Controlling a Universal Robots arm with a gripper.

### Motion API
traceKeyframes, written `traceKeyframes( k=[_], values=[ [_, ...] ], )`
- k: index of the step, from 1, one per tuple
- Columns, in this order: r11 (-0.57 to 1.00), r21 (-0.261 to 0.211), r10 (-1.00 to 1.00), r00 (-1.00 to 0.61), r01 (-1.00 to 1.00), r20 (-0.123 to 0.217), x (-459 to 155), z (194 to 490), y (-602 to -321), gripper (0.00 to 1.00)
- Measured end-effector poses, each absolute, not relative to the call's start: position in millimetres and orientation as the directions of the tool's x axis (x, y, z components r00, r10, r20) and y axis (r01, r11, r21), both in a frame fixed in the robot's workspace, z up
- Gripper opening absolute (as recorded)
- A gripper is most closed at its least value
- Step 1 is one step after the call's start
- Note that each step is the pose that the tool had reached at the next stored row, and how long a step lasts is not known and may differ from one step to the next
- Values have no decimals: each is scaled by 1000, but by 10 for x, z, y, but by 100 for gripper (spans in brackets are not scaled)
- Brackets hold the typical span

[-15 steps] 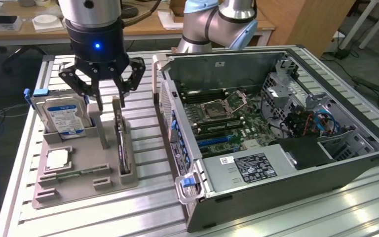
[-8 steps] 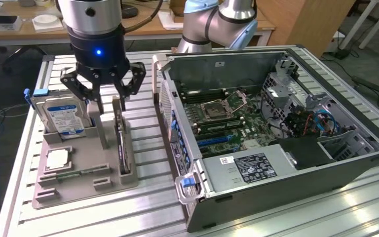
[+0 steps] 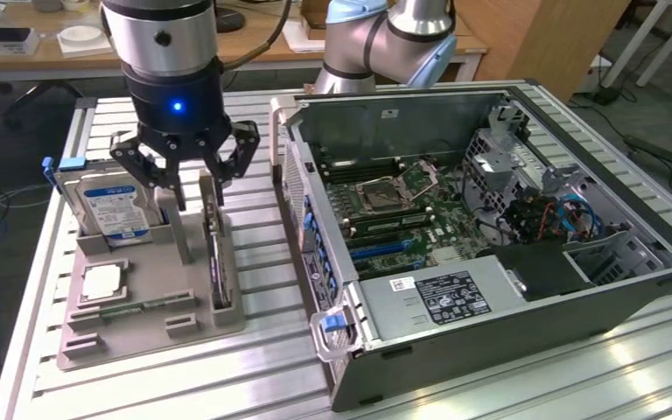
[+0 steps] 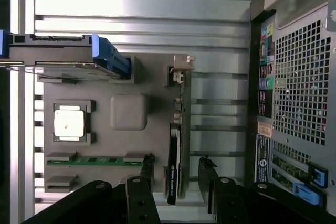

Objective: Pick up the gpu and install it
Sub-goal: 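Pick up the gpu and move the gpu toward the slot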

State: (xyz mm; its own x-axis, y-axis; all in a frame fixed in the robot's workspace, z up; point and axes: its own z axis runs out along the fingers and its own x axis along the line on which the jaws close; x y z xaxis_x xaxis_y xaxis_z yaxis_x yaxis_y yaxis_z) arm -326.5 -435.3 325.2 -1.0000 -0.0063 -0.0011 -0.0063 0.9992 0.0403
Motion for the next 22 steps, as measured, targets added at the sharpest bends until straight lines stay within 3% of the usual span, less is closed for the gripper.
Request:
traceKeyframes(
  k=[22],
  values=[
    [999, 40, 21, -1000, 21, -1, -3225, 3071, -4382, 47]
  ],
)
